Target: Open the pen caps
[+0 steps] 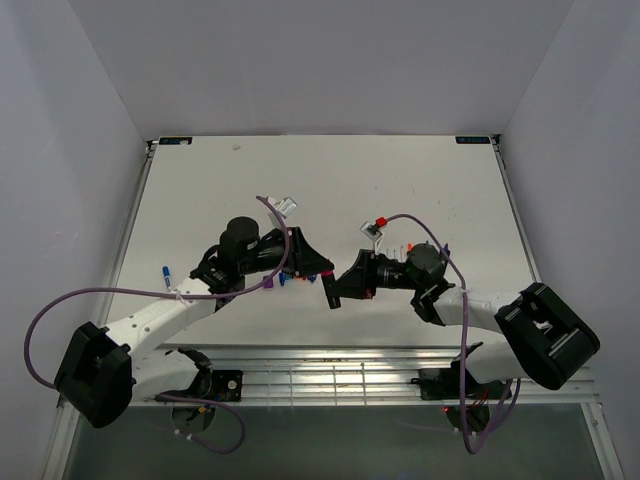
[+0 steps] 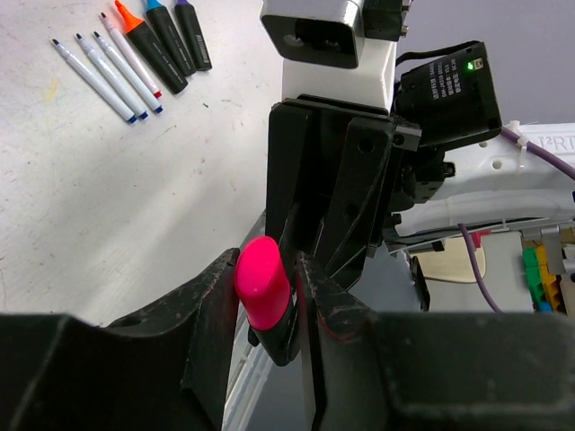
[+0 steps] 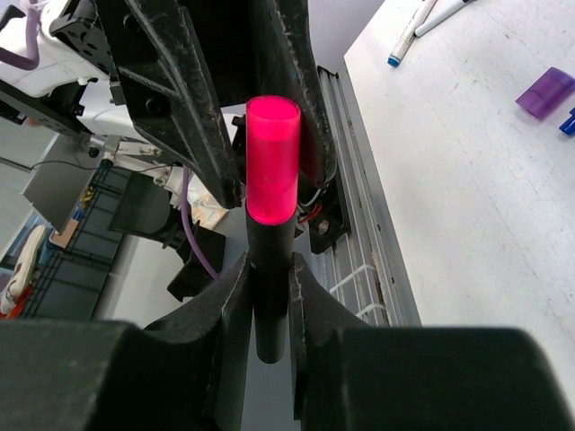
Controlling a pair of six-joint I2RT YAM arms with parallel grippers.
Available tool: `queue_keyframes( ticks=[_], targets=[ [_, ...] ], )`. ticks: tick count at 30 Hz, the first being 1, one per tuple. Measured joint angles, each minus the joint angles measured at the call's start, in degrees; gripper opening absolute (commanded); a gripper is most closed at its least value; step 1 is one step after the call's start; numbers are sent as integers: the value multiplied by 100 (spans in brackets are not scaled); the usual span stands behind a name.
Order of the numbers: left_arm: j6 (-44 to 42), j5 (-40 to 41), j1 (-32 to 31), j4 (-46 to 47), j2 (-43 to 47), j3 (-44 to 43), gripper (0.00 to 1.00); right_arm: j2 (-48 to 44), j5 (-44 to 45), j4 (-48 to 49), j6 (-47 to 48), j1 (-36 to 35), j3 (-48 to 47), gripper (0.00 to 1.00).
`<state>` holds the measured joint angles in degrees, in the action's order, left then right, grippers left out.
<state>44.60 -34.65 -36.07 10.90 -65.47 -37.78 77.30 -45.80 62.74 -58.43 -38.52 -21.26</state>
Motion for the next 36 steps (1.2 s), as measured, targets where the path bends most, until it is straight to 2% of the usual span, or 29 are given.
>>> queue_keyframes(
  ticks=[2,6,20,22,24,27,33,36],
  targets=[
    [72,-52,0,90,0,35,44,2,-4,94,-57,31,42,8],
    [210,-155,0,192,0,133,42,7,7,179,-142,66,50,8],
    [570,-271,33,435,-216,175,21,79,24,179,-133,114,50,8],
    [608,-264,35,444,-260,175,25,79,39,94,-92,122,50,8],
    [638,-256,35,435,-275,175,39,70,44,17,-48,125,50,8],
    [710,-236,33,485,-275,175,46,26,63,-17,46,122,50,8],
    [800,-229,31,527,-275,175,47,-13,85,-131,149,122,50,8],
    [820,-223,31,531,-275,177,39,-13,85,-118,160,122,50,8]
  ],
)
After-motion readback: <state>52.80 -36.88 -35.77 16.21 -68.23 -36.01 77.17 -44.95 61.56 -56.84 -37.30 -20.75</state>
